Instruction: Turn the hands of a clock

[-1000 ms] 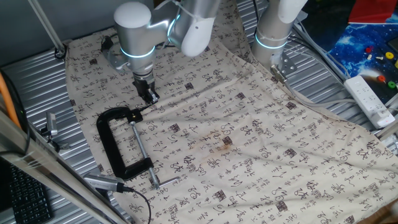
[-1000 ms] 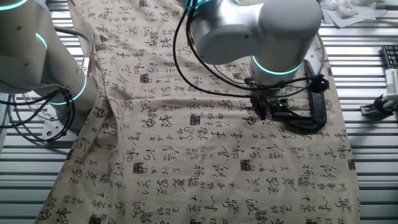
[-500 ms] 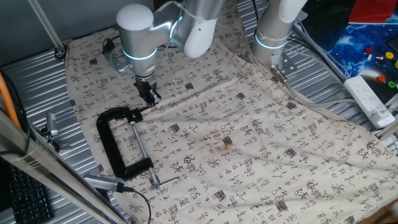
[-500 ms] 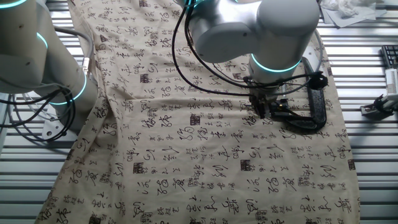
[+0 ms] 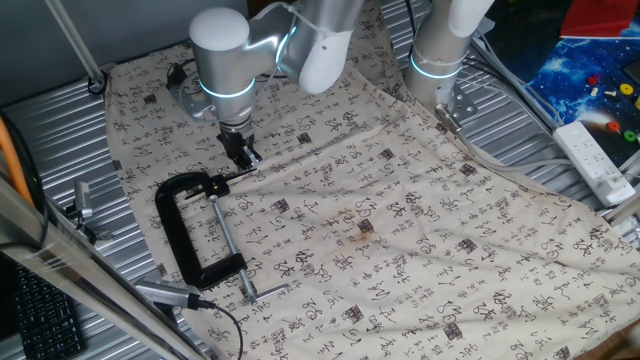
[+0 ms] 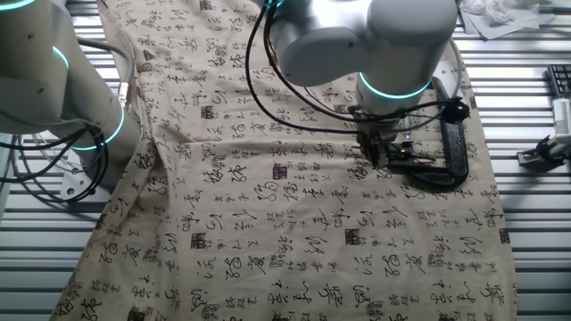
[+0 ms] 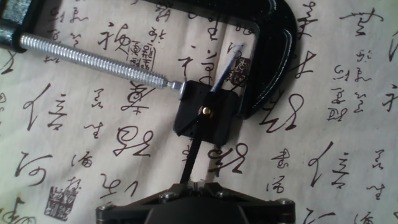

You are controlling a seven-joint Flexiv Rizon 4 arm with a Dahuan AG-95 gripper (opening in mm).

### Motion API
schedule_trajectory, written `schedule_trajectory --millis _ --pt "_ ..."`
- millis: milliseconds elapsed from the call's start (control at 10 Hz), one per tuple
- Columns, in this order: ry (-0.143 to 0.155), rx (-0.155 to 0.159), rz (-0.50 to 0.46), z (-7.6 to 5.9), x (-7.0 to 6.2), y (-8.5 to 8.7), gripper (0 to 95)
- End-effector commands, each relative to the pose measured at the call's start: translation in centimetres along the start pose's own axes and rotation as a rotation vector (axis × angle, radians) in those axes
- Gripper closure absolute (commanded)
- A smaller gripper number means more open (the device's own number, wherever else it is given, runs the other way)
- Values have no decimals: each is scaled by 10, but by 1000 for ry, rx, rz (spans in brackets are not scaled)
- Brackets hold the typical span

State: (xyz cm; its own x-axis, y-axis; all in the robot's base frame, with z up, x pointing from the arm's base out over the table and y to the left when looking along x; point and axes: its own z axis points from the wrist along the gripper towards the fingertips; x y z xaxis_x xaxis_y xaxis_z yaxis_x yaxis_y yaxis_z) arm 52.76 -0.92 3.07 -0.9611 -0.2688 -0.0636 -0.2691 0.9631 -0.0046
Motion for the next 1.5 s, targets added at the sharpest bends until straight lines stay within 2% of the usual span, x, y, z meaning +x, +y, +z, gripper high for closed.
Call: schedule_trajectory --millis 100,1500 --pt "0 2 1 1 0 2 950" --pt "1 -2 21 -2 -5 20 950"
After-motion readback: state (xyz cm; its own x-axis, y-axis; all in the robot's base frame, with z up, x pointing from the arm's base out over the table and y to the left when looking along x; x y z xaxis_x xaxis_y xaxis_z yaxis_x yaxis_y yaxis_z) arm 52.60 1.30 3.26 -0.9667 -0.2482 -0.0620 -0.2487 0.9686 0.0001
